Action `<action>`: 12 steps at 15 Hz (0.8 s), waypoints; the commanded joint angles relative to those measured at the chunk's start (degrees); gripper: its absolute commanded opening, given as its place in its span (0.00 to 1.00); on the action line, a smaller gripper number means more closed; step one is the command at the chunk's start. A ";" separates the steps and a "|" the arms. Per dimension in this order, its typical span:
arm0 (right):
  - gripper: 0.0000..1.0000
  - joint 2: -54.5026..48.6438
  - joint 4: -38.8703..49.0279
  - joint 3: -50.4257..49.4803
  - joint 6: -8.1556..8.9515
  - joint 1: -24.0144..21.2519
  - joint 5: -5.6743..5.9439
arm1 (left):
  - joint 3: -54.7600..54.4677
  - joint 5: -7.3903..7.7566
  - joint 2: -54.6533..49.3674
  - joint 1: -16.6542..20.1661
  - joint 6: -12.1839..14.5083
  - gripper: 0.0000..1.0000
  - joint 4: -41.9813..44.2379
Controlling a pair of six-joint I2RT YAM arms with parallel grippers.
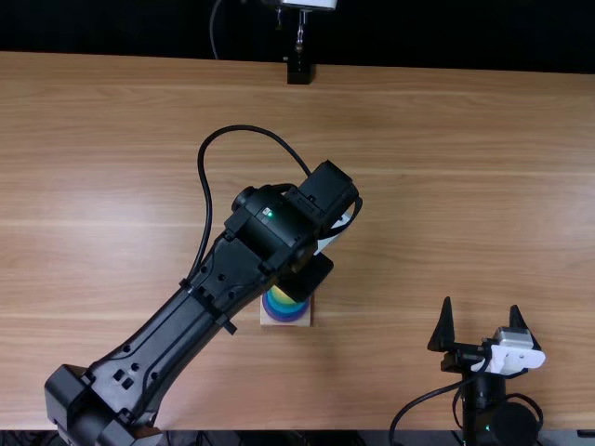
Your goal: Build the Hanoi tower: stack the rings onto the peg from bottom to top in this color order: purple, dark blue, light blue, dark green, light green, yellow, orange.
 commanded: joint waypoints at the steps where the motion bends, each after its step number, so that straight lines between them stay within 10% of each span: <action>1: 1.00 -0.58 0.16 -0.73 0.31 -0.45 -0.30 | -1.35 0.43 0.87 -0.43 -0.53 0.00 -0.40; 10: 1.00 -0.58 0.16 -0.73 0.31 -0.45 -0.30 | -1.62 0.75 4.73 -0.34 -0.42 0.00 -0.40; 12: 1.00 -0.58 0.16 -0.73 0.31 -0.45 -0.30 | -1.44 2.97 4.82 -0.34 -0.42 0.00 -0.40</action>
